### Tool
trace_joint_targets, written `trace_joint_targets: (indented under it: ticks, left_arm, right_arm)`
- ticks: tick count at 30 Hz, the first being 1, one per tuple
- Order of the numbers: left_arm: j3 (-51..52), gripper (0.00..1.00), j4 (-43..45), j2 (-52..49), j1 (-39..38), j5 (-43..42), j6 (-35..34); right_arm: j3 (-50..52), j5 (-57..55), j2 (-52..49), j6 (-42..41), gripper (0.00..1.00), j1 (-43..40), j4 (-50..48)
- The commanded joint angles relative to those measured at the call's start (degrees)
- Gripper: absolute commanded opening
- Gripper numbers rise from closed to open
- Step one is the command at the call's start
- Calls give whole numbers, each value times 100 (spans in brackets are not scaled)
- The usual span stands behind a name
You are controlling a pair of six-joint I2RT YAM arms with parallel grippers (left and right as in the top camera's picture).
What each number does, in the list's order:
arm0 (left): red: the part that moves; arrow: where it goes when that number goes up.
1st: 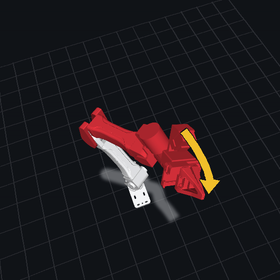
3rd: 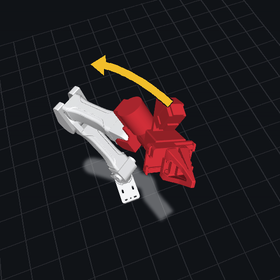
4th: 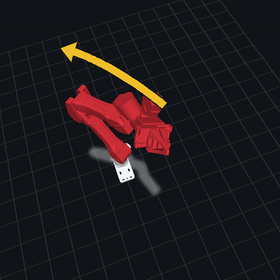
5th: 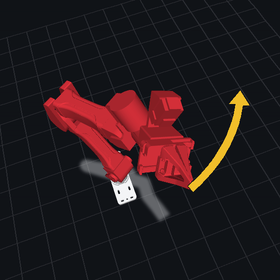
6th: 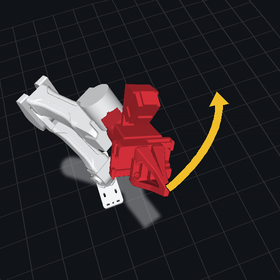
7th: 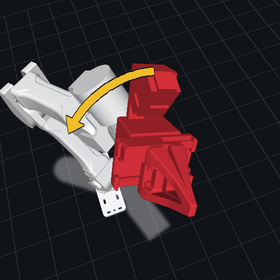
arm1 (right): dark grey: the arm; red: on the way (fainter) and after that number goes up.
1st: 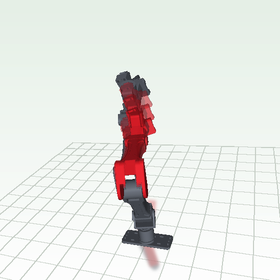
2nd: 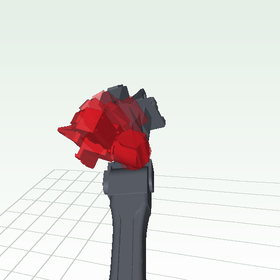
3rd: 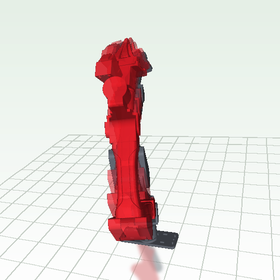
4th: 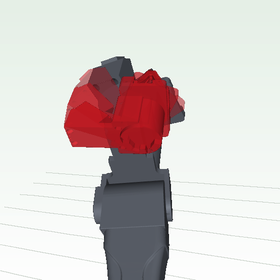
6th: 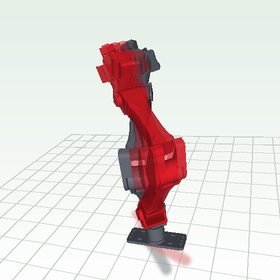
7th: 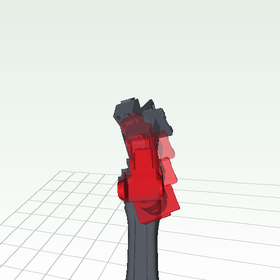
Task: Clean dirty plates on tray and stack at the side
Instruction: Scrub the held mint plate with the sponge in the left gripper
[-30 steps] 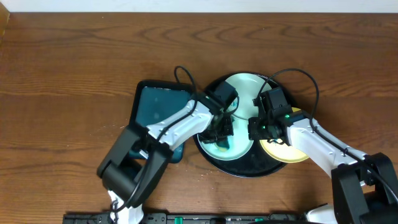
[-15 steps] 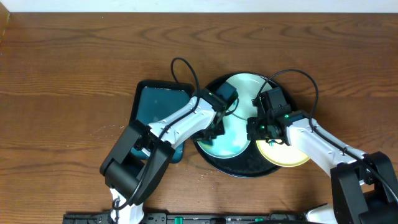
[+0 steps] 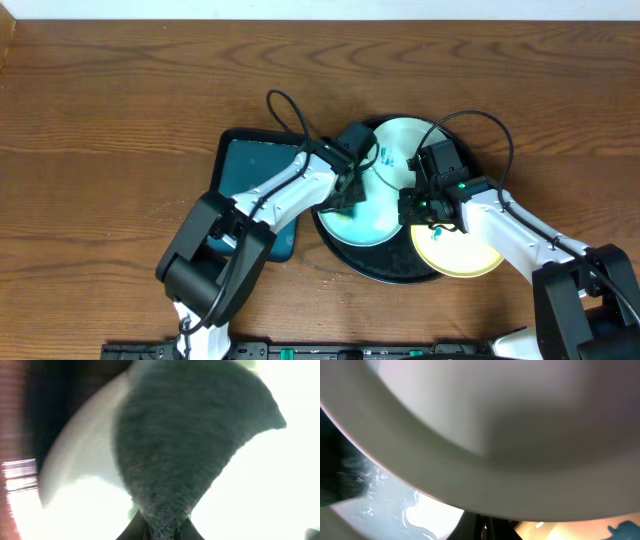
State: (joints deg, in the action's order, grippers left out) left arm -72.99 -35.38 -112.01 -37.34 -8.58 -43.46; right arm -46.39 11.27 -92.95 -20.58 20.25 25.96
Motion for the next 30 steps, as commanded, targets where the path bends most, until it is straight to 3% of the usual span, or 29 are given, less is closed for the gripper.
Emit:
trace_joint_targets:
  ticks: [1, 9, 16, 30]
  left_arm:
    - [142, 7, 599, -348, -361, -1523, -13]
    - [142, 8, 756, -485, -763, -1523, -9]
    - [142, 8, 350, -525, -662, -1274, 35]
    - [-203, 7, -1709, -522, -28, 3016, 35]
  right_arm:
    - [37, -7, -94, 160, 1, 227, 42]
    - [37, -55, -94, 199, 1, 398, 15]
    - [37, -74, -94, 197, 1, 396, -17]
    - [37, -223, -94, 66, 1, 402, 90]
